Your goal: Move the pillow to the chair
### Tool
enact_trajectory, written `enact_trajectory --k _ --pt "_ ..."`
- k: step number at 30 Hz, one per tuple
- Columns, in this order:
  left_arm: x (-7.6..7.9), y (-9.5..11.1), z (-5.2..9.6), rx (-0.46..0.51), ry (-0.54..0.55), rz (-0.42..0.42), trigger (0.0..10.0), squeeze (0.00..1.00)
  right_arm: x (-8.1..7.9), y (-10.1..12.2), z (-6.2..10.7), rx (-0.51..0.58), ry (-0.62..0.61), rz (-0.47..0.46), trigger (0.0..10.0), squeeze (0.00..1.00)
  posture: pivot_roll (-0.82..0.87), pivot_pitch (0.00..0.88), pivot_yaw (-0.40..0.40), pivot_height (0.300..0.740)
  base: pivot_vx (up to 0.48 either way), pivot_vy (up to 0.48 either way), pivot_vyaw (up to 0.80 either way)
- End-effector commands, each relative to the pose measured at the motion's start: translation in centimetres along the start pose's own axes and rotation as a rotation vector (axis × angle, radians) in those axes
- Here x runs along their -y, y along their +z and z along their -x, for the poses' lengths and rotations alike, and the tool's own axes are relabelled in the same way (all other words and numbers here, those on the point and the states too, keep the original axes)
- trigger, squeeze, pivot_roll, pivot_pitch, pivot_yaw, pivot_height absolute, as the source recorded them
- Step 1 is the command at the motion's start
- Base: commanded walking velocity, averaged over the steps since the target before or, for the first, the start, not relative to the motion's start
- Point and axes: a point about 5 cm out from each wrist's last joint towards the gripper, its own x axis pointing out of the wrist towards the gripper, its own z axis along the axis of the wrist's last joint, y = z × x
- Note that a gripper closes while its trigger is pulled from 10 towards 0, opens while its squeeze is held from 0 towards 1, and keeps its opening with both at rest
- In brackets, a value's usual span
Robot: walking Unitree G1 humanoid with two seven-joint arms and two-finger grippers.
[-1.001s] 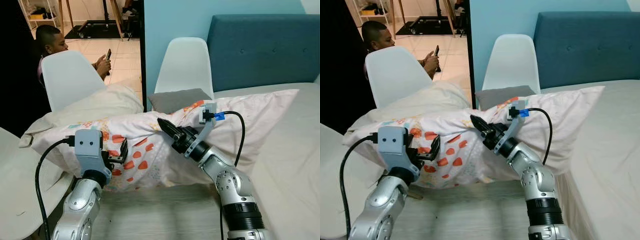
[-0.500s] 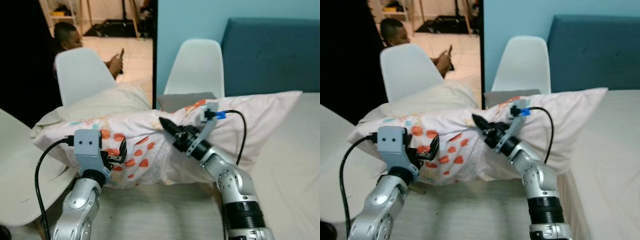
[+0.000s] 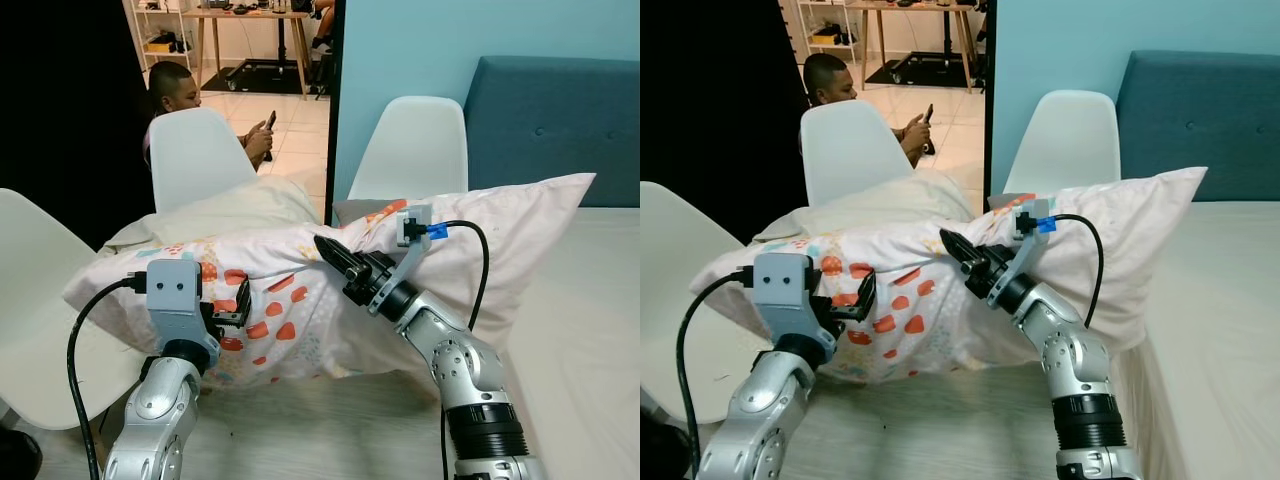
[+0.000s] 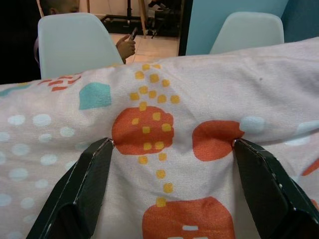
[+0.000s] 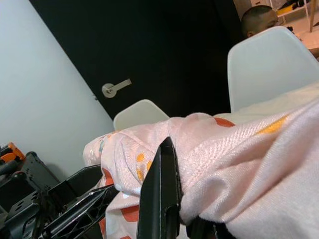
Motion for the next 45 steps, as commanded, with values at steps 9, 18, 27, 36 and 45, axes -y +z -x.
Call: enact_trajectory --k 9,18,27,36,45 --pt "-0.2 -0.3 -0.13 -0.014 0.001 -0.014 10.0 0.0 -1.19 1.67 -0.7 0.078 0.054 0.051 10.0 0.0 0.09 0.0 -0.019 0.74 0.0 0.0 0.53" --pt "-0.34 -0.36 -0.16 -0.021 0.016 0.0 10.0 0.0 -1.17 1.79 -0.75 0.081 0.053 0.051 10.0 0.0 0.09 0.0 -0.02 0.74 0.0 0.0 0.54" --pt "-0.43 -0.46 -0.25 -0.03 0.027 0.009 10.0 0.0 -1.22 1.91 -0.79 0.081 0.057 0.057 10.0 0.0 0.09 0.0 -0.024 0.74 -0.118 0.0 0.54" --pt "-0.27 -0.24 -0.31 -0.013 0.012 0.005 10.0 0.0 -1.23 1.95 -0.83 0.081 0.056 0.06 10.0 0.0 0.09 0.0 -0.026 0.74 0.0 0.0 0.54" --pt "-0.17 -0.05 -0.33 0.002 0.004 0.003 10.0 0.0 -1.18 1.96 -0.86 0.08 0.056 0.062 10.0 0.0 0.09 0.0 -0.027 0.74 0.0 0.0 0.54"
